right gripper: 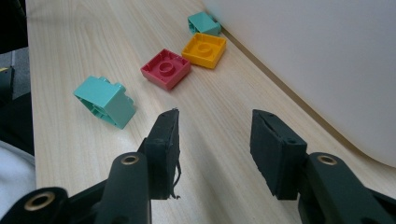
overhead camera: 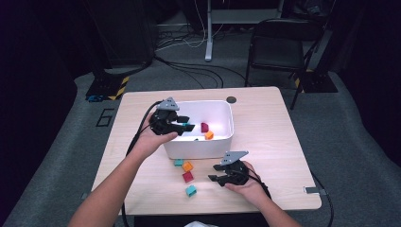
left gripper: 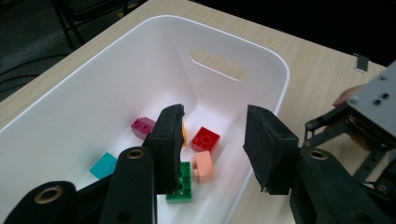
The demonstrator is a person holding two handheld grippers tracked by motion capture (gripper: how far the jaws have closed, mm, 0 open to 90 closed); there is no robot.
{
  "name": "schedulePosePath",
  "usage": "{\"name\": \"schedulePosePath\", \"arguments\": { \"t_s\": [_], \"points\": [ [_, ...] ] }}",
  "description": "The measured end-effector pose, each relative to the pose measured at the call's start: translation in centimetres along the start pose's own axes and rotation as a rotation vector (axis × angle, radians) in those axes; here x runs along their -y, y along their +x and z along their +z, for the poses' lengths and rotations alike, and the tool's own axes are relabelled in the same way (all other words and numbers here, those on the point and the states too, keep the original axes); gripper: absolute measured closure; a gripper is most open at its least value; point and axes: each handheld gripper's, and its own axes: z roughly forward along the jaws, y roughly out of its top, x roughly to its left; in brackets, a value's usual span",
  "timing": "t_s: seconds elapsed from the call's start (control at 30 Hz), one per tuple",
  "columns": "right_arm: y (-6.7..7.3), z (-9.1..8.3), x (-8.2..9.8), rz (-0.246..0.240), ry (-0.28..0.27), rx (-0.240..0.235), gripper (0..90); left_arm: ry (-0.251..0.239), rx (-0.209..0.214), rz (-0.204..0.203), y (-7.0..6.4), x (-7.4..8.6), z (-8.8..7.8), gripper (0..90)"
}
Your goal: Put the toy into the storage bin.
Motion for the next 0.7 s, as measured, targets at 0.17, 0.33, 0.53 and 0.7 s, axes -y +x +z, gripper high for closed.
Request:
{"name": "schedulePosePath", "arguments": {
  "t_s": [0.17, 0.33, 0.53, 0.7],
  "points": [
    [0.0, 0.0, 0.0, 0.002, -0.003, 0.002, 52.0, -0.001, 0.007, 0.019, -1.0, 1.3, -0.8, 56.7],
    [0.1, 0.0, 0.0, -0.004, -0.004, -0.001, 52.0, 0.006, 0.013, 0.003, -1.5, 2.9, -1.3, 56.8],
    [0.1, 0.1, 0.0, -0.001, 0.003, -0.002, 51.9, 0.013, 0.017, -0.011, -2.1, 5.0, -1.3, 56.7],
    [0.1, 0.2, 0.0, -0.003, 0.004, -0.001, 51.8, 0.025, 0.029, -0.017, -2.8, 6.5, -1.0, 56.7]
  ]
}}
